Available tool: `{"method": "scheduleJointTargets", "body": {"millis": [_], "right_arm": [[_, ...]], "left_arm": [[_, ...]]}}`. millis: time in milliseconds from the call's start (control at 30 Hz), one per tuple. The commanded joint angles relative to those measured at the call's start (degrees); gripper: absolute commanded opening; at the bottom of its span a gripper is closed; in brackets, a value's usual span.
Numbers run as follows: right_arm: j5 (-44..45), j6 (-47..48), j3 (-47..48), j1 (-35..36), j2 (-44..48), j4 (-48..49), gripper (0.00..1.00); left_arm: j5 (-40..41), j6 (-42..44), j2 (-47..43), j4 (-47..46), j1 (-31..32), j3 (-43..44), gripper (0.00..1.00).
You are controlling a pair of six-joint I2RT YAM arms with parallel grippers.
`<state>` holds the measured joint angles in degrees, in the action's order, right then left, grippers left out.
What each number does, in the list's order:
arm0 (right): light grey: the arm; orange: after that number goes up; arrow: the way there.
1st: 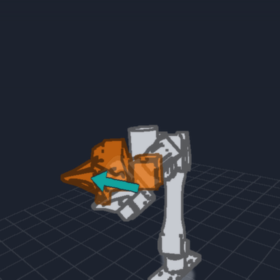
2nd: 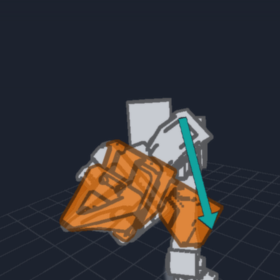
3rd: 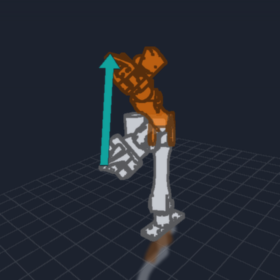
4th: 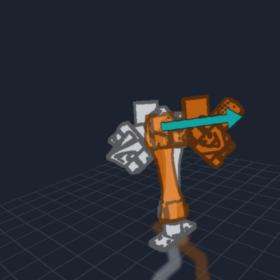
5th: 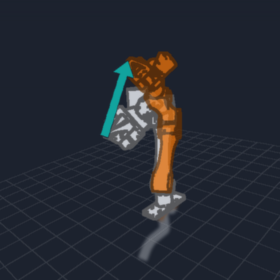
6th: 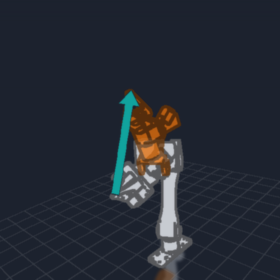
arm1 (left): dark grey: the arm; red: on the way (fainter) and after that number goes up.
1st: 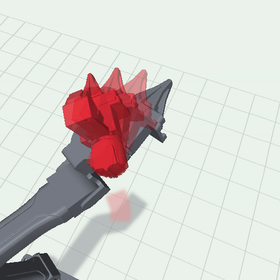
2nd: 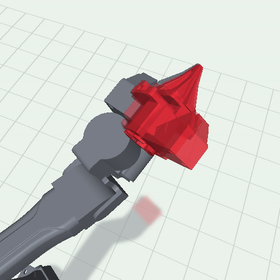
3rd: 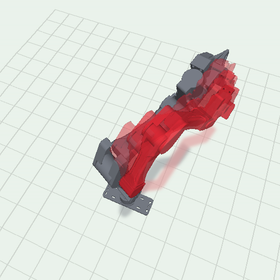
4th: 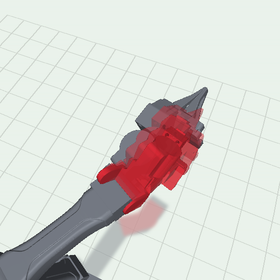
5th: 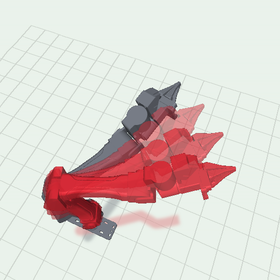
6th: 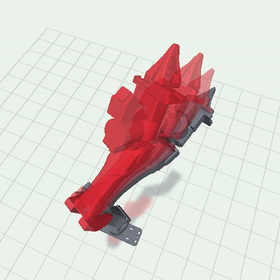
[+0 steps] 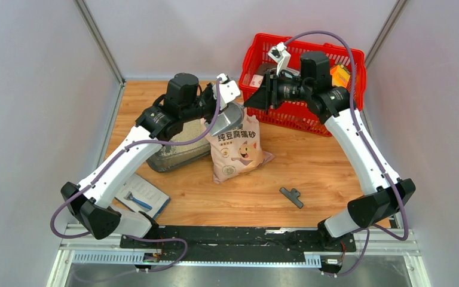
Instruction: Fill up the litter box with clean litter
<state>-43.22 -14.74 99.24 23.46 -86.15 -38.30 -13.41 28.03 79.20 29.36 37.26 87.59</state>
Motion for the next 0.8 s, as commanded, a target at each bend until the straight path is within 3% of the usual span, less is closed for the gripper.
{"method": "scheduleJointTargets", "body": {"millis": [0, 300, 400, 533, 567, 600, 633, 733, 767], "right_arm": [[1.0, 1.4, 0.1, 0.3, 0.9, 2.6, 0.36], [0.5, 1.5, -0.4, 0.4, 0.7, 3.0, 0.38], [0.4, 1.6, -0.5, 0.6, 0.6, 3.1, 0.29], [-0.3, 2.8, -0.5, 0.5, 0.9, 2.5, 0.0], [-0.2, 3.9, -0.5, 0.4, 1.1, 2.1, 0.0], [-0.2, 4.5, 0.4, -0.1, 1.2, 1.9, 0.0], [-0.1, 5.0, 1.3, -0.8, 1.3, 1.3, 0.0], [0.3, 7.1, 6.2, -4.2, 0.9, -0.8, 0.0], [0.3, 7.9, 7.4, -5.1, 0.5, -1.5, 0.0]], "left_arm": [[-1.6, -1.8, -0.3, -2.3, 0.4, 2.5, 0.0], [-2.3, -2.3, -0.3, -2.2, 0.4, 2.5, 0.0], [-2.2, -2.1, -0.3, -2.2, 0.4, 2.5, 0.0], [-1.8, -1.8, -0.3, -2.1, 0.4, 2.5, 0.0], [-1.7, -1.1, -0.3, -2.1, 0.4, 2.5, 0.03], [-1.5, -0.8, -0.4, -2.1, 0.4, 2.9, 0.15], [-0.8, -0.5, -0.7, -2.1, 0.4, 3.1, 0.39], [1.0, 0.9, -1.3, 0.2, -1.0, 4.7, 0.66], [-1.2, 2.1, -1.4, 2.9, -1.7, 5.0, 0.67]]}}
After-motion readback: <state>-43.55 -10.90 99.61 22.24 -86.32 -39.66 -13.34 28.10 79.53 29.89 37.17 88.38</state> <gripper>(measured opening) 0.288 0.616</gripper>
